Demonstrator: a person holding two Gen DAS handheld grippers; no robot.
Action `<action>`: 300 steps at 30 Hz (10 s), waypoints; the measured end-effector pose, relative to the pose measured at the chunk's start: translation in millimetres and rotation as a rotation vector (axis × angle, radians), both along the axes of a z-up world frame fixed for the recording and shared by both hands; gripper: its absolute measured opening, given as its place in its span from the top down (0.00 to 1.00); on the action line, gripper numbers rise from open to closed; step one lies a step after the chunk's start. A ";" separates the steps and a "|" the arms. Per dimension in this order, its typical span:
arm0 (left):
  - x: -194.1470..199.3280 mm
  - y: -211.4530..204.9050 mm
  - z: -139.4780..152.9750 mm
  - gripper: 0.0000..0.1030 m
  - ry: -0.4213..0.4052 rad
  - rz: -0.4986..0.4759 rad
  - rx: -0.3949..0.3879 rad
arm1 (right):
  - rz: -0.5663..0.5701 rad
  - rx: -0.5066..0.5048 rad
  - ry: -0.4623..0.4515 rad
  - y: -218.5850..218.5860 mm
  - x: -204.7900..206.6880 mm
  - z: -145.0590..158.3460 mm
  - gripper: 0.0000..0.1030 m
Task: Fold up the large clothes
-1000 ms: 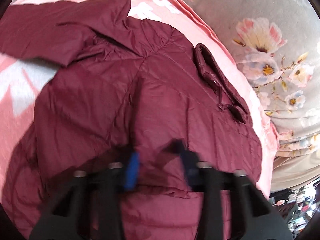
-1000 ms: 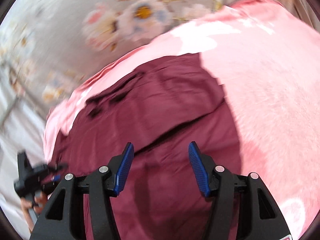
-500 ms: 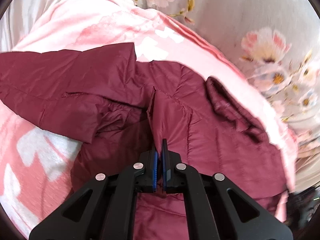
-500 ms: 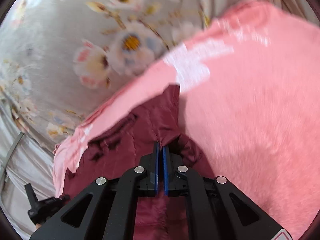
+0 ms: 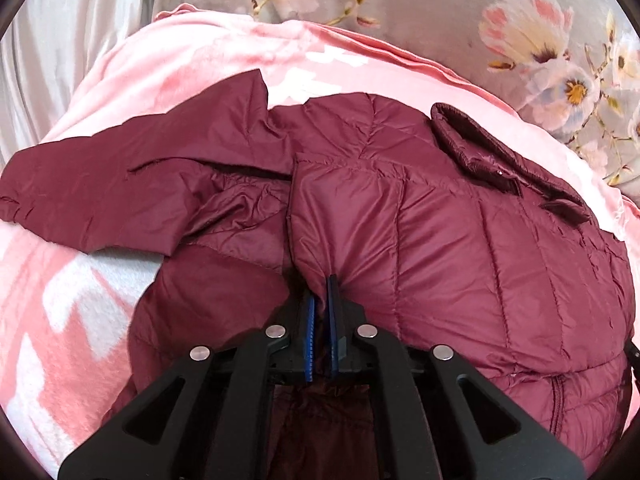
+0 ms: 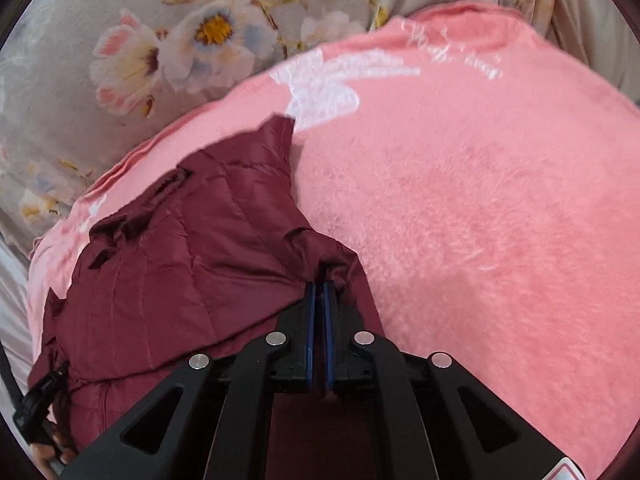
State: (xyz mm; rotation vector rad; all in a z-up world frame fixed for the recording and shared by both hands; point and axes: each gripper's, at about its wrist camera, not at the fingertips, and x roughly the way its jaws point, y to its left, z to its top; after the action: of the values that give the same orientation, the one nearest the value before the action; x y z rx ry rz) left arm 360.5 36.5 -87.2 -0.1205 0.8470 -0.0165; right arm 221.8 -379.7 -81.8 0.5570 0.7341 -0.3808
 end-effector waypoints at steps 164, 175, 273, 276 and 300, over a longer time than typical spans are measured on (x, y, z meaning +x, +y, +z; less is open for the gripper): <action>30.4 90.1 -12.4 0.99 0.044 0.282 -0.362 | 0.250 -0.200 0.103 78.6 59.9 5.6 0.98; 5.2 78.3 16.0 0.94 -0.022 0.261 -0.198 | 0.190 -0.247 0.024 90.7 25.5 43.4 0.81; 65.8 -70.2 14.8 0.90 0.011 -0.132 -0.339 | 0.319 0.157 -0.085 79.1 119.8 -11.4 0.86; 58.3 -66.5 44.7 0.91 -0.070 -0.138 -0.307 | 0.273 0.160 -0.152 64.7 112.9 8.9 0.86; 180.9 -87.0 9.0 0.93 0.086 -0.038 -0.293 | 0.264 0.075 -0.068 65.8 224.0 -6.9 0.87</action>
State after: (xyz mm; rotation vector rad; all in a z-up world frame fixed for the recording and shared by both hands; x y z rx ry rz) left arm 541.4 -50.4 -78.2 -0.3827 0.9292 -0.1726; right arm 445.7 -313.9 -88.8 0.5334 0.7479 -0.0890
